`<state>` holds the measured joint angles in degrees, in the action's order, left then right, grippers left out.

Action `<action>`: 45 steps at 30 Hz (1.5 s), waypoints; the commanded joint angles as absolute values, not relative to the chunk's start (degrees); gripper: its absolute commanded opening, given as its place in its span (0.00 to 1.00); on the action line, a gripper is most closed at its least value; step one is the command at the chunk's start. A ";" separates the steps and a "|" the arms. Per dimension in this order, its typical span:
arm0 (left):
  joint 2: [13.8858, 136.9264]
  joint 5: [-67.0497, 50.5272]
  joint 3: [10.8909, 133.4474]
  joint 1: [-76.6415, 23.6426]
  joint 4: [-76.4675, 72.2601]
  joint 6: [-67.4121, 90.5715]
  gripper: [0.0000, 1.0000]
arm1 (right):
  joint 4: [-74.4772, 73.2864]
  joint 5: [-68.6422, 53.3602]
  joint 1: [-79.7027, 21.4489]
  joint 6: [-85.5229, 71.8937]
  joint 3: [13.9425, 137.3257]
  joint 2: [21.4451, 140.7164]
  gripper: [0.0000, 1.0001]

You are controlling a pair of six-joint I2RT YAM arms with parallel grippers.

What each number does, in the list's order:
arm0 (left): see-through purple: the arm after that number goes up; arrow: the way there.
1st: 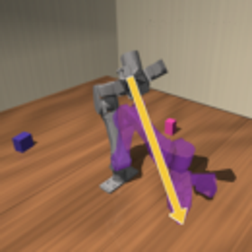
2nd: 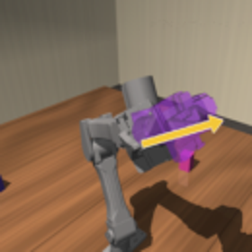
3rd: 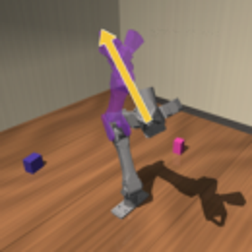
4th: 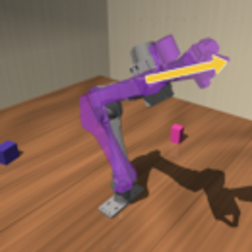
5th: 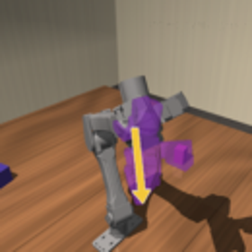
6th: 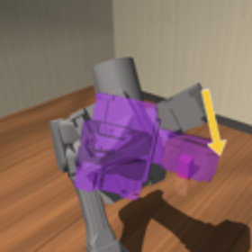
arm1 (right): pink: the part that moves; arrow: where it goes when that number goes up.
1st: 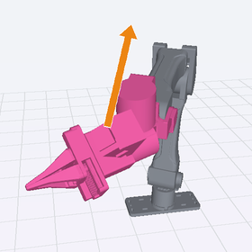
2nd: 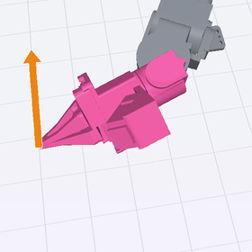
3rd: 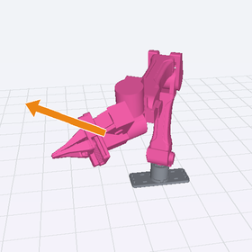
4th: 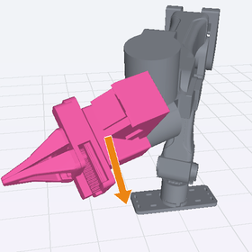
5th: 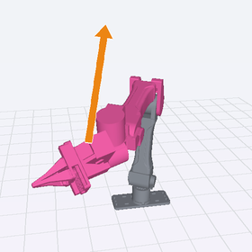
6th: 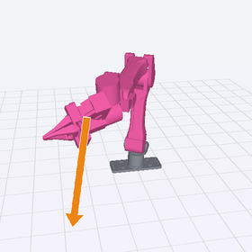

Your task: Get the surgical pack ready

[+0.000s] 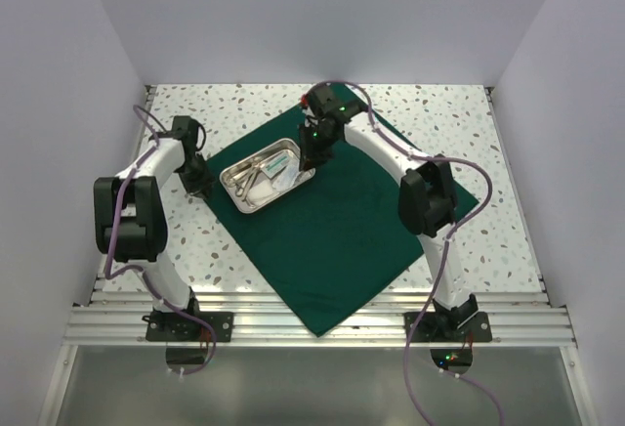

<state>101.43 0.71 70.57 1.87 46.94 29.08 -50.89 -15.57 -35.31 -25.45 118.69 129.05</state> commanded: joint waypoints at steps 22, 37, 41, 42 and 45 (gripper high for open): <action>120.58 -9.92 91.49 -2.01 49.04 32.52 0.06 | -42.54 -5.18 -29.79 -23.38 131.76 142.74 0.45; 126.91 -16.16 102.65 -11.59 49.13 32.17 0.06 | -42.01 -3.25 -28.48 -22.32 106.53 123.32 0.44; 130.07 -17.58 106.78 -14.76 50.53 31.99 0.06 | -43.14 -3.43 -27.07 -22.15 103.19 120.59 0.44; 130.60 -18.01 107.48 -16.07 51.06 32.08 0.06 | -43.85 -2.64 -26.90 -21.54 103.10 120.32 0.44; 132.27 -18.72 110.30 -18.27 51.59 32.26 0.06 | -44.91 -3.51 -25.67 -21.18 101.69 119.18 0.44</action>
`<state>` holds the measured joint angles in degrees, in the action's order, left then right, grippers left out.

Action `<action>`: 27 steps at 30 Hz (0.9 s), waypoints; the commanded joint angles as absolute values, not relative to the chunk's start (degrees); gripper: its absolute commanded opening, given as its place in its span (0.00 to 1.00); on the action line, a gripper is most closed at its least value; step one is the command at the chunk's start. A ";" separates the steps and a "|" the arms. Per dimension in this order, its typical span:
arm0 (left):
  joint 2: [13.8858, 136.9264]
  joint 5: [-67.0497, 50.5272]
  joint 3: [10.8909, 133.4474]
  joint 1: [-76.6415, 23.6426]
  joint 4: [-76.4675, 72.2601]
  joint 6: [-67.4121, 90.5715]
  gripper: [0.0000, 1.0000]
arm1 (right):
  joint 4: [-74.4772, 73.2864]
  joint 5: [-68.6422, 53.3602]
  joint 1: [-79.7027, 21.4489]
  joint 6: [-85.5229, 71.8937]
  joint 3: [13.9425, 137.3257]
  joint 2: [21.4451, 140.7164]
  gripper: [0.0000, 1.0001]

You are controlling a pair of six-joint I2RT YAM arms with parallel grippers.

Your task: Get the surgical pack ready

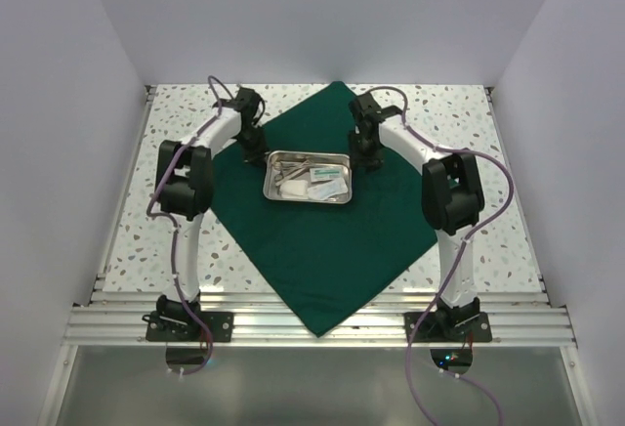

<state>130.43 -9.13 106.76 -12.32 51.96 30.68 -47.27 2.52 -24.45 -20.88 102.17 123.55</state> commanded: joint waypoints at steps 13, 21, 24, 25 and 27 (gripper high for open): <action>133.51 -20.92 109.86 -24.69 51.77 31.38 0.06 | -43.95 -2.99 -22.68 -21.18 92.11 113.91 0.45; 131.49 -19.96 106.44 -26.10 51.33 31.55 0.07 | -43.51 -3.43 -21.27 -19.34 88.42 112.24 0.45; 130.96 -18.37 105.56 -25.14 51.77 31.46 0.09 | -42.80 -3.95 -21.00 -19.34 87.63 112.32 0.45; 130.43 -18.02 105.12 -24.70 51.77 31.55 0.11 | -42.54 -3.96 -20.92 -19.34 87.71 112.50 0.45; 129.56 -16.36 103.63 -23.12 51.59 31.64 0.15 | -42.71 -3.78 -20.83 -19.51 88.15 112.85 0.45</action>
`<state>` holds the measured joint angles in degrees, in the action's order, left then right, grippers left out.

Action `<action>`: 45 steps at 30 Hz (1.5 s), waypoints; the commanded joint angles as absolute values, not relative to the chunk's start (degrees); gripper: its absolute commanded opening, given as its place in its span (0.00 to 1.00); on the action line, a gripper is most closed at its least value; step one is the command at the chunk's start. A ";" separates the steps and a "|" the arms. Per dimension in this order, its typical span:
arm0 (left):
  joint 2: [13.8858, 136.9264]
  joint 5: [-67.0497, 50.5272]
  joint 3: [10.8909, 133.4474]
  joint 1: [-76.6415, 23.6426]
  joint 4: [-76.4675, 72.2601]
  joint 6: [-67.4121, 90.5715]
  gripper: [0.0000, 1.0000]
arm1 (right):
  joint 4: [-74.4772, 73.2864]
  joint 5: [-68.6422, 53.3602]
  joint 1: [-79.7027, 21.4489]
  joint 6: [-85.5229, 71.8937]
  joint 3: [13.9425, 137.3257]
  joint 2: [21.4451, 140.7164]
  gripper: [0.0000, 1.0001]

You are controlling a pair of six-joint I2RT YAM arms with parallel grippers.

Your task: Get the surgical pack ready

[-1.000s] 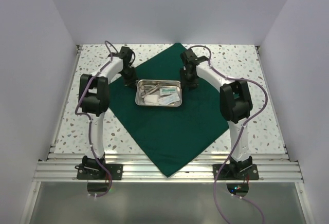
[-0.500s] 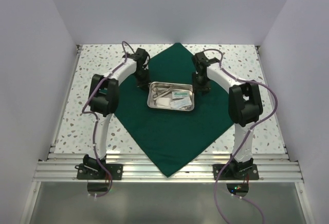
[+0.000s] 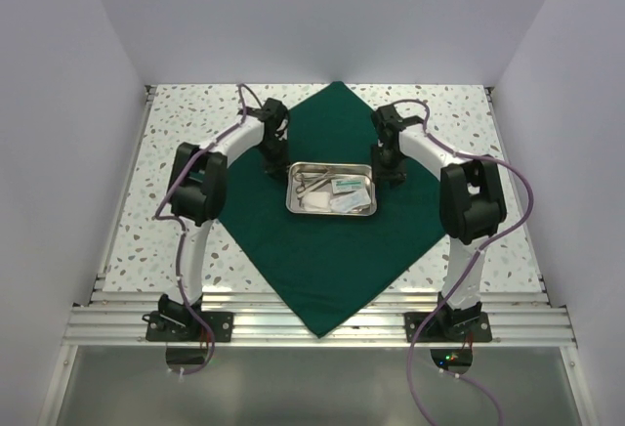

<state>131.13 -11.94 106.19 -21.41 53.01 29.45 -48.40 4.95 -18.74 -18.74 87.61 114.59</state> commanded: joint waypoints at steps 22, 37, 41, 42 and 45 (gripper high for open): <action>117.43 -16.79 91.86 -10.45 47.81 27.07 0.29 | -46.32 -4.31 -18.02 -19.42 84.65 107.41 0.47; 118.65 -20.39 91.49 -15.64 45.09 27.51 0.28 | -46.76 -4.40 -17.31 -21.53 79.98 103.10 0.44; 118.83 -21.44 91.67 -15.82 43.86 27.25 0.29 | -49.64 -1.15 -17.32 -19.61 81.65 100.90 0.45; 118.83 -21.88 91.50 -15.91 43.51 27.16 0.29 | -50.27 -0.53 -17.31 -19.43 82.00 100.72 0.45; 119.18 -22.76 91.84 -16.43 42.89 27.25 0.29 | -51.94 0.96 -17.40 -18.90 82.71 99.32 0.45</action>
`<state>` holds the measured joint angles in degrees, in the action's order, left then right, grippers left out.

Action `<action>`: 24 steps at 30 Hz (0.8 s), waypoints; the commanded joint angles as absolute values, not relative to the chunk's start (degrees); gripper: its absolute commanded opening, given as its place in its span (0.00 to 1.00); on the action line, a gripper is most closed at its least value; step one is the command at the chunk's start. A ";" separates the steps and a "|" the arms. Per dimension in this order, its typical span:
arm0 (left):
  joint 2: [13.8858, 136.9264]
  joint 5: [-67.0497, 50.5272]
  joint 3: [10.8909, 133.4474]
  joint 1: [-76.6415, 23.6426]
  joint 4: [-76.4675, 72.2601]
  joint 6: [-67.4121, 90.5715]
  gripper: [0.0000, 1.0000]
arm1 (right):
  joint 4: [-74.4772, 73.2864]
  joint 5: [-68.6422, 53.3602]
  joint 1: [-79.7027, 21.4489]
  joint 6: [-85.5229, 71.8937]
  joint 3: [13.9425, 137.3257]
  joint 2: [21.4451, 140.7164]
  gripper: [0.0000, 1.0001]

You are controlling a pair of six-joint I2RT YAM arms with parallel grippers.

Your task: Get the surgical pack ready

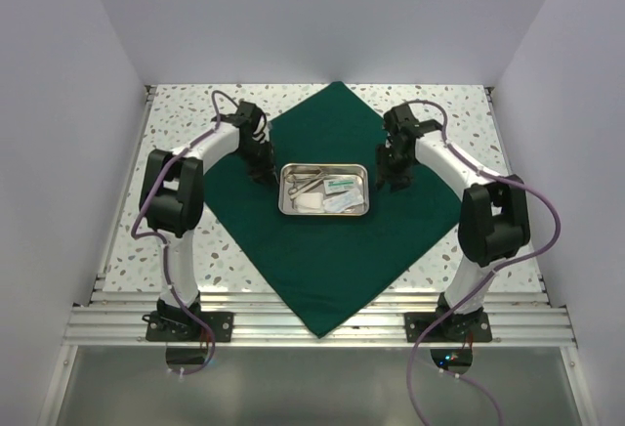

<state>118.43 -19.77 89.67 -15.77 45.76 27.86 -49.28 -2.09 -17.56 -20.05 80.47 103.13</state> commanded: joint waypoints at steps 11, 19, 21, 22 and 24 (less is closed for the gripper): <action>117.69 -19.43 91.58 -15.82 44.47 27.51 0.31 | -53.52 2.20 -17.05 -18.29 82.88 96.68 0.46; 116.63 -16.44 92.64 -12.92 45.26 26.02 0.33 | -56.42 1.93 -17.14 -15.91 85.34 94.84 0.54; 115.15 -13.82 92.90 -12.22 45.53 24.79 0.32 | -56.60 1.41 -17.23 -14.95 85.43 94.31 0.55; 114.35 -12.75 92.81 -11.87 45.27 24.09 0.32 | -56.60 0.71 -17.40 -14.25 85.43 93.70 0.54; 110.51 -9.08 91.76 -11.69 44.39 21.72 0.37 | -57.04 1.75 -19.67 -11.79 85.95 93.34 0.56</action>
